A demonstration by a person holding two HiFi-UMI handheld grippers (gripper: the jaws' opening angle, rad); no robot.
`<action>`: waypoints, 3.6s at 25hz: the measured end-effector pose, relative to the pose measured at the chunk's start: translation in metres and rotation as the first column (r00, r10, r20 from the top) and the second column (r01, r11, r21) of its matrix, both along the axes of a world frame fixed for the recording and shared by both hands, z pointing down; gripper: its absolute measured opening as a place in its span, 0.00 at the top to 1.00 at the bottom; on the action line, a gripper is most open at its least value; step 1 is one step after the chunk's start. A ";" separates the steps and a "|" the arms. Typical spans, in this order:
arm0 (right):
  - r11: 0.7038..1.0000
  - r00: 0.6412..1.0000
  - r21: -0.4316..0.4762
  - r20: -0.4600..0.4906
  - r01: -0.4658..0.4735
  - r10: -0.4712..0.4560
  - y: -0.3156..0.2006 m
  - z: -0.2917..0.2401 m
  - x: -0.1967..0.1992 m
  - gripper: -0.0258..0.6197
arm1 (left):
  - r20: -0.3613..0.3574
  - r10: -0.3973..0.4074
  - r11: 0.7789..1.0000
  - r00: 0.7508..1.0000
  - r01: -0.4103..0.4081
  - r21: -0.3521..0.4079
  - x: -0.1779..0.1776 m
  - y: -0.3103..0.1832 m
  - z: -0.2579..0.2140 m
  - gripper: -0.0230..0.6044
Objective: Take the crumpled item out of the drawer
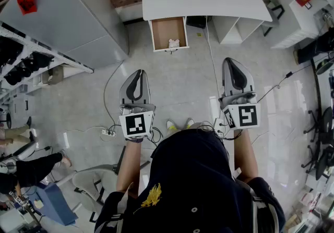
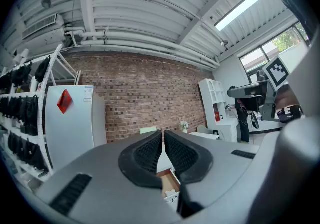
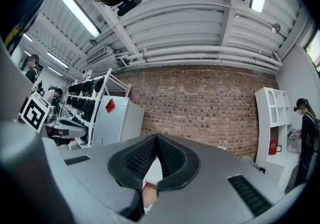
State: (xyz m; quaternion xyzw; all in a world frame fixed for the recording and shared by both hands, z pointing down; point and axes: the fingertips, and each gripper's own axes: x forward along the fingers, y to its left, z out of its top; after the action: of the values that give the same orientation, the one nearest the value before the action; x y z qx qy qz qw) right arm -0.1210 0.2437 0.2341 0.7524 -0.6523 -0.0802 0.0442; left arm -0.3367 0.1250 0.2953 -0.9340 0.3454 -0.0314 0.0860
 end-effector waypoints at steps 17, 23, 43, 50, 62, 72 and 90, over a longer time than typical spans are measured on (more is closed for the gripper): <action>0.996 0.993 0.051 0.086 0.071 -0.076 0.048 0.007 0.099 0.91 | 0.022 -0.073 0.997 0.997 0.073 0.032 0.081 0.060 -0.012 0.91; 0.998 0.993 0.031 0.099 0.055 -0.058 0.061 0.019 0.138 0.91 | 0.028 -0.101 0.994 0.995 0.100 0.038 0.104 0.075 -0.010 0.91; 0.999 0.996 -0.047 0.088 0.015 -0.011 -0.065 0.045 0.237 0.91 | -0.035 -0.097 0.995 0.995 0.096 -0.033 0.209 -0.075 0.008 0.91; 0.995 0.997 -0.088 0.066 0.041 -0.036 -0.179 0.049 0.272 0.91 | -0.072 -0.091 0.994 0.993 0.087 -0.061 0.261 -0.191 0.017 0.91; 0.992 0.994 -0.121 0.111 0.027 -0.013 -0.278 0.065 0.361 0.91 | 0.004 -0.044 0.994 0.999 0.045 -0.100 0.350 -0.284 0.030 0.91; 0.986 0.984 -0.122 0.153 0.111 -0.091 -0.328 0.071 0.400 0.91 | 0.099 -0.068 0.984 0.993 0.083 -0.159 0.393 -0.307 0.064 0.91; 0.926 0.960 -0.318 0.248 0.205 -0.127 -0.369 0.243 0.376 0.91 | 0.433 0.204 0.775 0.878 0.125 -0.619 0.386 -0.306 0.415 0.42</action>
State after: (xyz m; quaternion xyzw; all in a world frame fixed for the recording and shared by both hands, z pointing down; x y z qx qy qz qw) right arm 0.2550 -0.1250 0.4772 0.6792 -0.7189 0.1152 0.0930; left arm 0.0491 -0.1814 0.7103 -0.8779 0.2625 -0.3718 -0.1488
